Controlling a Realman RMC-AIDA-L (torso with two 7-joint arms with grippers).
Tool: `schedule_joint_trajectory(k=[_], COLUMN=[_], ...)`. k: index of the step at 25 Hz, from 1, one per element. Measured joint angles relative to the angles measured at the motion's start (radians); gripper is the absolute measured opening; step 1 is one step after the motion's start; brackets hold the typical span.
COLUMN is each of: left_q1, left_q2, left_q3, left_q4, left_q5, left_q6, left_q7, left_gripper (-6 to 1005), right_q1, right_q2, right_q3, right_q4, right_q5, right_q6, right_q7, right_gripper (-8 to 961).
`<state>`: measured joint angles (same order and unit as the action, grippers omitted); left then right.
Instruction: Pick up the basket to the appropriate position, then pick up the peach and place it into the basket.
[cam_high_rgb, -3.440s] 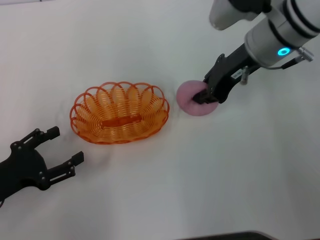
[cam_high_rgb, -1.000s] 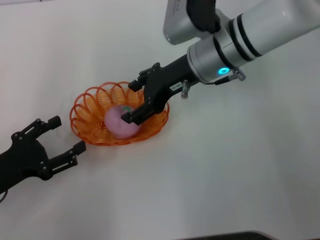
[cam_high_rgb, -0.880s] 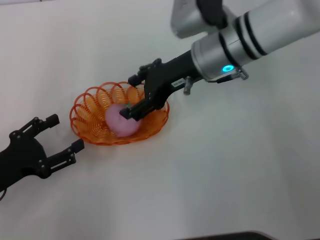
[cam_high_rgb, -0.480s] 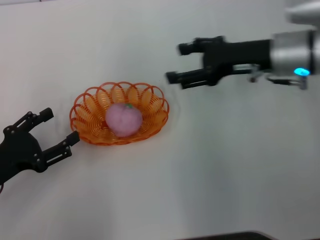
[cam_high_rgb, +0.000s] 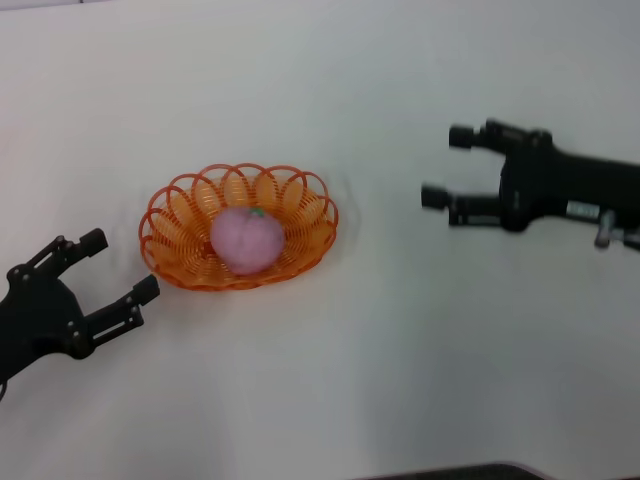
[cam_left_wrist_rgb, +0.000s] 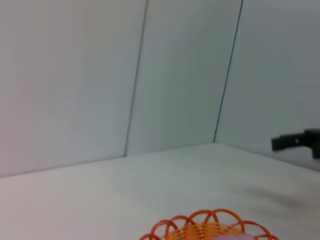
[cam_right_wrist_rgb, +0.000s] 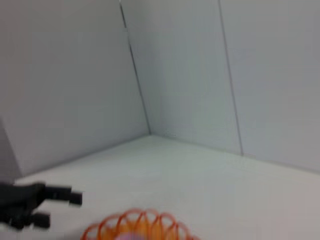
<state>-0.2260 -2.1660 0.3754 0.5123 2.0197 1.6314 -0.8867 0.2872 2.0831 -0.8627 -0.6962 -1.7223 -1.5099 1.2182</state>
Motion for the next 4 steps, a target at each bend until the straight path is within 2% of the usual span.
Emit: schedule_joint_trajectory(k=[4], left_q1=[0.011], left_q2=[0.000], left_q3=[-0.002], left_q4=[0.000], left_q5=[0.003], left_q6=[0.001], left_q7=[0.000], left_gripper=[884], right_q1=[-0.025], right_q2=[0.001], right_q3=[0.004], right_q4=[0.055], right_q5=[-0.053], right_q6=[0.002], right_q7=[-0.078], right_gripper=[947])
